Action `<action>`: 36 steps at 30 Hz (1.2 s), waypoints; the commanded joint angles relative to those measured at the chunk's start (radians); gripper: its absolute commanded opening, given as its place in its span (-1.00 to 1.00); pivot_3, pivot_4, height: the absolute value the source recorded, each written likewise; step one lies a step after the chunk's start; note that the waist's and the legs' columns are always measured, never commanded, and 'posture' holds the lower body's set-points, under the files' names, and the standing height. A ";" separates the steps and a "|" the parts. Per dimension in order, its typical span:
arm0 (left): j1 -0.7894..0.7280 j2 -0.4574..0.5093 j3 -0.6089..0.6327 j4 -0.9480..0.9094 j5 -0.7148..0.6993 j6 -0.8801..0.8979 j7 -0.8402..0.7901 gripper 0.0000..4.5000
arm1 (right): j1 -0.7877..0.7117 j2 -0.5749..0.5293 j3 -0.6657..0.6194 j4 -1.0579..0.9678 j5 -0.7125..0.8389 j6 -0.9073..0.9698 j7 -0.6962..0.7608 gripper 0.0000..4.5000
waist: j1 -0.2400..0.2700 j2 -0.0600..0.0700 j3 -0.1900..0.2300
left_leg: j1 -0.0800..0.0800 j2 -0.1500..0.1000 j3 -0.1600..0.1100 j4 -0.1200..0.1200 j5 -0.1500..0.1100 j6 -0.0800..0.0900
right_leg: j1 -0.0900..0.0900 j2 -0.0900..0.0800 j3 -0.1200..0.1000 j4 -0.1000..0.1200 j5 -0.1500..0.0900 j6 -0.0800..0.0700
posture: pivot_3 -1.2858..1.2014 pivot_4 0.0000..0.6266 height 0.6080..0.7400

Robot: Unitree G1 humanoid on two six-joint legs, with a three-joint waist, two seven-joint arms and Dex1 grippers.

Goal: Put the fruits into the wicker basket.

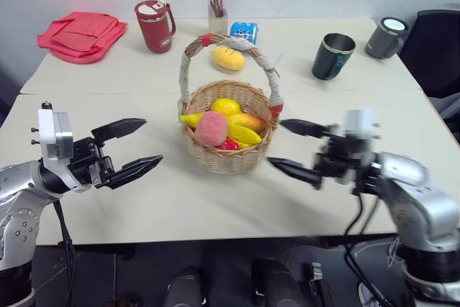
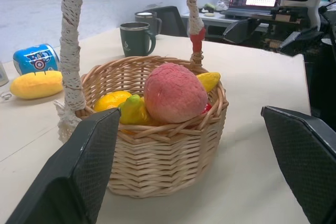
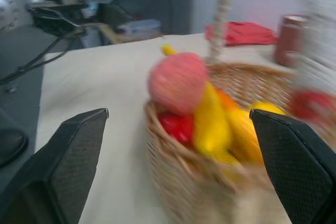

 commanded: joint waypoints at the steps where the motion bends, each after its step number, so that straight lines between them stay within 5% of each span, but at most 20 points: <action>1: 0.015 0.024 0.046 0.001 -0.031 0.018 -0.004 1.00 | 0.138 -0.042 -0.151 0.112 -0.056 -0.177 0.083 0.98 | 0.000 0.000 0.000 | 0.000 0.000 0.000 0.000 0.000 0.000 | 0.001 0.000 0.000 -0.001 0.000 0.000 | 0.03 -0.52 1.00; 5: 0.039 0.050 0.052 0.031 -0.028 0.052 -0.020 1.00 | 0.221 -0.049 -0.217 0.245 -0.106 -0.314 0.115 0.98 | -0.003 0.000 0.000 | 0.002 0.000 0.000 -0.001 0.000 0.000 | 0.001 0.000 0.000 -0.001 0.000 0.000 | 0.03 -0.52 1.00; 8: 0.027 0.051 0.041 0.050 -0.002 0.015 -0.036 1.00 | 0.140 -0.045 -0.174 0.308 -0.125 -0.376 0.121 0.98 | -0.013 0.001 0.001 | 0.004 0.001 0.003 -0.001 0.000 -0.001 | 0.001 0.000 0.001 0.000 0.000 0.001 | 0.03 -0.52 1.00; 19: -0.024 0.039 -0.029 0.043 0.033 -0.026 -0.053 1.00 | -0.513 0.072 0.200 0.540 -0.153 -0.163 0.173 0.98 | -0.025 0.003 0.001 | 0.002 0.002 0.002 -0.005 0.003 -0.004 | -0.002 0.001 0.001 0.005 -0.001 -0.001 | 0.03 -0.52 1.00; 23: -0.028 0.033 -0.036 0.039 0.040 -0.038 -0.040 1.00 | -0.628 0.140 0.265 0.644 -0.193 -0.148 0.171 0.63 | -0.020 0.003 0.001 | 0.001 0.001 0.002 -0.006 0.002 -0.003 | -0.002 0.000 0.000 0.004 -0.001 -0.001 | 0.03 -0.52 1.00; 34: -0.017 0.012 -0.055 0.003 0.048 -0.045 -0.001 1.00 | -0.543 0.105 0.225 0.520 -0.126 -0.117 0.251 -0.95 | -0.002 0.003 0.002 | 0.000 0.000 0.001 -0.007 0.002 -0.003 | -0.002 0.000 -0.001 0.003 0.000 -0.001 | 0.03 -0.52 1.00; 36: -0.036 0.002 -0.078 0.018 0.057 -0.051 0.001 1.00 | -0.468 0.079 0.145 0.402 -0.052 -0.058 0.202 -0.95 | 0.001 0.003 0.002 | 0.000 0.000 0.001 -0.007 0.002 -0.003 | -0.002 0.000 -0.001 0.003 0.000 -0.001 | 0.03 -0.52 1.00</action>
